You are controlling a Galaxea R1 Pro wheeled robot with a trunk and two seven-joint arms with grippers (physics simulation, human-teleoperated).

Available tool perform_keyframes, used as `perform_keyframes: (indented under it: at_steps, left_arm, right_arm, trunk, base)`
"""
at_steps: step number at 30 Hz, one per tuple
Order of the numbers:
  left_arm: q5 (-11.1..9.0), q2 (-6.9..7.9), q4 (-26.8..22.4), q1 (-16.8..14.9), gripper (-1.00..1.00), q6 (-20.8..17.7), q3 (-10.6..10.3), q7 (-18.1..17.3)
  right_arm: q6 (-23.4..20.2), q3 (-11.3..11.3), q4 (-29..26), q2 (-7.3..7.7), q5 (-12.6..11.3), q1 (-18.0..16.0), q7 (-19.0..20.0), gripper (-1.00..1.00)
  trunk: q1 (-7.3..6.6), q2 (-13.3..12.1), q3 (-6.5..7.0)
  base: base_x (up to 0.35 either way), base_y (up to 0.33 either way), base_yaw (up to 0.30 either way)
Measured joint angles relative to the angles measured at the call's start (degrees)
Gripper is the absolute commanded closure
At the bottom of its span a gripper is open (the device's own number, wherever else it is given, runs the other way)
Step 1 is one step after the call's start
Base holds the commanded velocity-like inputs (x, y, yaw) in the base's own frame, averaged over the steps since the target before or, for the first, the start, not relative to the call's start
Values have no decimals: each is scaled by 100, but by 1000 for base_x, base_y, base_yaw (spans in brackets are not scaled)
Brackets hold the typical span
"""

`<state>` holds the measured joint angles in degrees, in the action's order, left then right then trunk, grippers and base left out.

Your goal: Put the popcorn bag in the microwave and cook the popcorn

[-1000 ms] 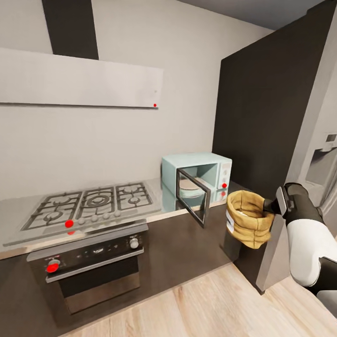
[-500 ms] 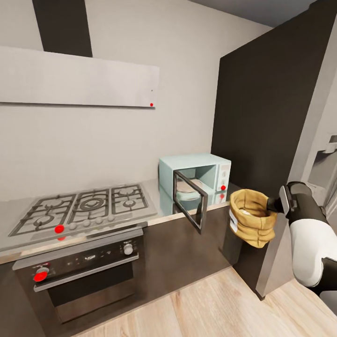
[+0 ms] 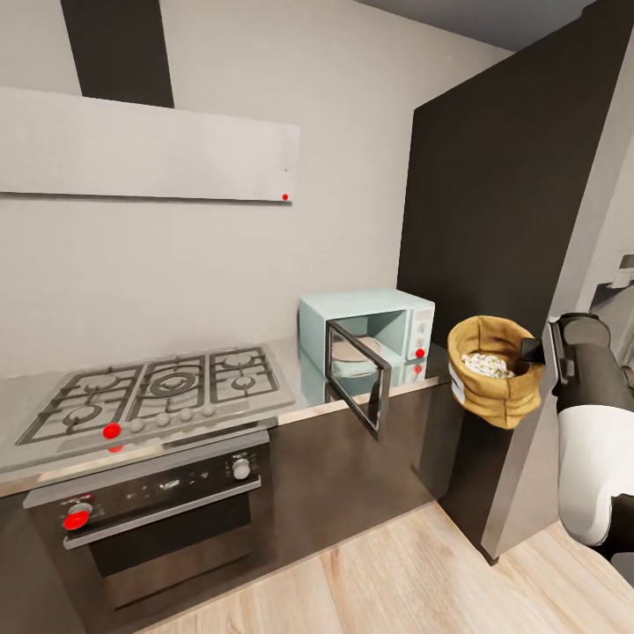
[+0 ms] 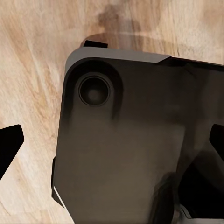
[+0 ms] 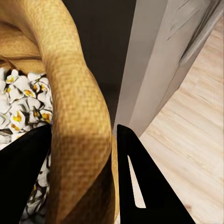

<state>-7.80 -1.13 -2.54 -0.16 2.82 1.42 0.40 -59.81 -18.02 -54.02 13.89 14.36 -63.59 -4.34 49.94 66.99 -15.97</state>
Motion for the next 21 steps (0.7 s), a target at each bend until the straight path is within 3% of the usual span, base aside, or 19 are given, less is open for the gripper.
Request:
perform_keyframes:
  at_steps: [8, 13, 17, 21]
  left_arm:
    - [-5, -32, 0, 0, -100, -22, -13, 0]
    - [-17, -35, 0, 1, -100, -58, -13, 0]
    - [-25, -30, 0, 0, -100, -53, -7, 0]
    - [-27, -26, 1, 1, -100, -33, 1, 0]
  right_arm:
    - [0, 10, -74, -92, -37, -1, 9, 100]
    - [0, 8, -785, -102, -48, -1, 10, 100]
    - [0, 7, -773, -111, -64, -1, 9, 100]
    - [3, 7, -542, -132, -78, -1, 19, 100]
  trunk:
    - [-1, 1, 0]
    - [-1, 1, 0]
    - [-1, 0, 0]
    - [0, 0, -1]
  base:
    - [37, -62, 0]
    - [146, -240, 0]
    - [149, -245, 15]
    - [67, -93, 219]
